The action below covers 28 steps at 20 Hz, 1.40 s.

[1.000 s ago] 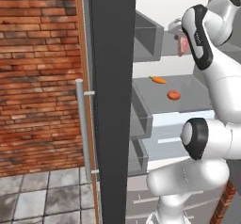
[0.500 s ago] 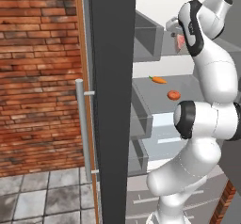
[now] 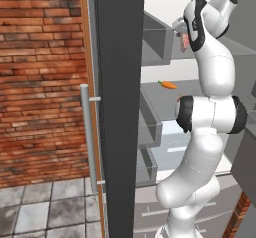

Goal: Transport the steak and squash to the fridge. Place the steak on the rack containing meat and place the squash on the rack containing the vegetable, ensuring meats and vegetables are on different racks.

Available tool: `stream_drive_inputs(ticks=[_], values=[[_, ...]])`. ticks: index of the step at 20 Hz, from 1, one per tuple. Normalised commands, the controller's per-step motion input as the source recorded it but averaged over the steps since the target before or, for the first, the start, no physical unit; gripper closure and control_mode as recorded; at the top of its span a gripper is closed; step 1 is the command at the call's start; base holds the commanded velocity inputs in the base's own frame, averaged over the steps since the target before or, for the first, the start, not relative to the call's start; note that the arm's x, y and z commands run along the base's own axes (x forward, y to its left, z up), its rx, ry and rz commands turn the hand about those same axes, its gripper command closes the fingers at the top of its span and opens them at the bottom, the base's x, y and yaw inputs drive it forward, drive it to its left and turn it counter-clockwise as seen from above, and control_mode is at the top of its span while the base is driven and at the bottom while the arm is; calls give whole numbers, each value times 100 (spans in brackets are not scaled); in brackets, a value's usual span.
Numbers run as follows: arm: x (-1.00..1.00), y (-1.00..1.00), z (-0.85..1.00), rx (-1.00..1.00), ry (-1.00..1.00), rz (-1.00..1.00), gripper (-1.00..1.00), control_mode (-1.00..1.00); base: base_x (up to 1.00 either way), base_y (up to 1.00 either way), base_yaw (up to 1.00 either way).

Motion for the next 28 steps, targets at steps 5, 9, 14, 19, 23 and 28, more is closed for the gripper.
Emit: stream_drive_inputs(ticks=[5,9,14,19,23,28], values=[[64,-8,-43,0,0,1,100,-100,0,0,0],[65,-3,-55,0,0,0,100,-100,0,0,0],[31,0,-51,0,-4,0,100,-100,0,0,0],[23,2,-64,0,0,0,-100,-100,0,0,0],[14,1,-17,0,0,0,-100,-100,0,0,0],[1,0,0,0,0,-1,-100,-100,0,0,0]])
